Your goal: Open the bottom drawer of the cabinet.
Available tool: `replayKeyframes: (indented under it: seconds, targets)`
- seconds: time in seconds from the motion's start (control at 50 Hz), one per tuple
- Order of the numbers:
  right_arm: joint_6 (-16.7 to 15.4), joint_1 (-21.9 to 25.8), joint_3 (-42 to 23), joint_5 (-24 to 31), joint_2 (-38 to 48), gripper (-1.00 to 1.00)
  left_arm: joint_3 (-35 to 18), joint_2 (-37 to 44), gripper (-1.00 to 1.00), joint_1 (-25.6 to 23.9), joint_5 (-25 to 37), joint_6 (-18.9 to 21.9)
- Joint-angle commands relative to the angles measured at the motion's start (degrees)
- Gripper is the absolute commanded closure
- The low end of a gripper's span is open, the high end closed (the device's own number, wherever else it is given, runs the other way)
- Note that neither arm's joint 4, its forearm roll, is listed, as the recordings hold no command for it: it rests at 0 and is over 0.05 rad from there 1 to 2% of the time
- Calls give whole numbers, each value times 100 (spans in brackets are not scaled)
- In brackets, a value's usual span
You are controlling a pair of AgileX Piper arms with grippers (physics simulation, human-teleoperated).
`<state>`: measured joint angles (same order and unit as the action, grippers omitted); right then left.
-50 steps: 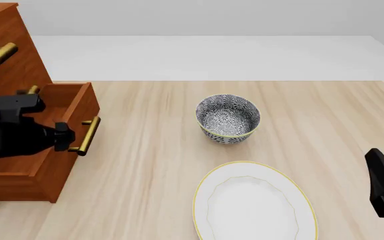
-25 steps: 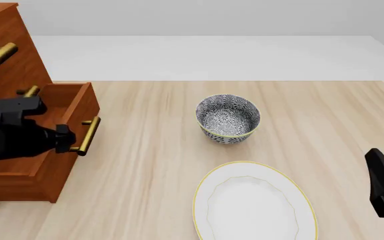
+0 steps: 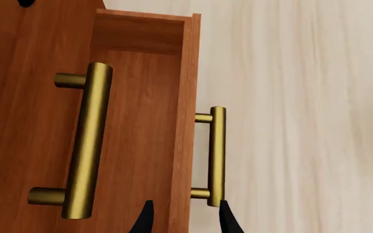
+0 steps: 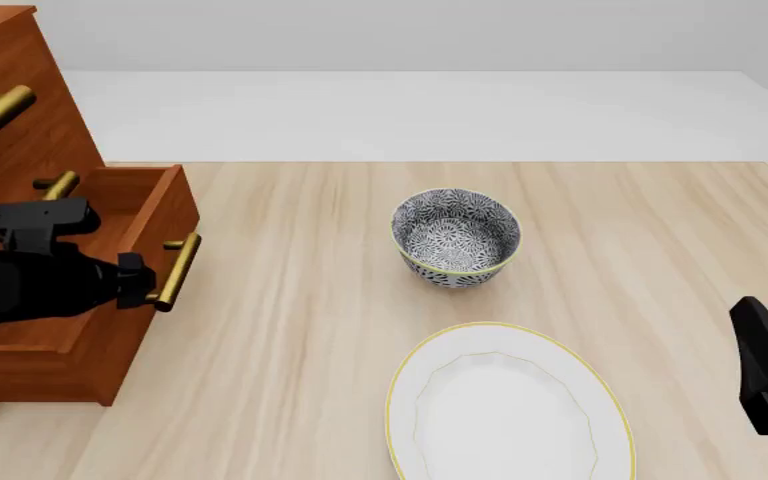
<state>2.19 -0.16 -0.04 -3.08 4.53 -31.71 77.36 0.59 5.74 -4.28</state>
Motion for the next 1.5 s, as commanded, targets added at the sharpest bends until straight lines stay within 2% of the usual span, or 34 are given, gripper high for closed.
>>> replayKeyframes:
  seconds: [0.02, 1.5]
  targets:
    - [0, 0, 0, 0, -1, -100, 26, 80, -100, 5, -68, -13]
    - [0, -1, 0, 0, 0, -100, -51, 372, -100, -451, -238, -294]
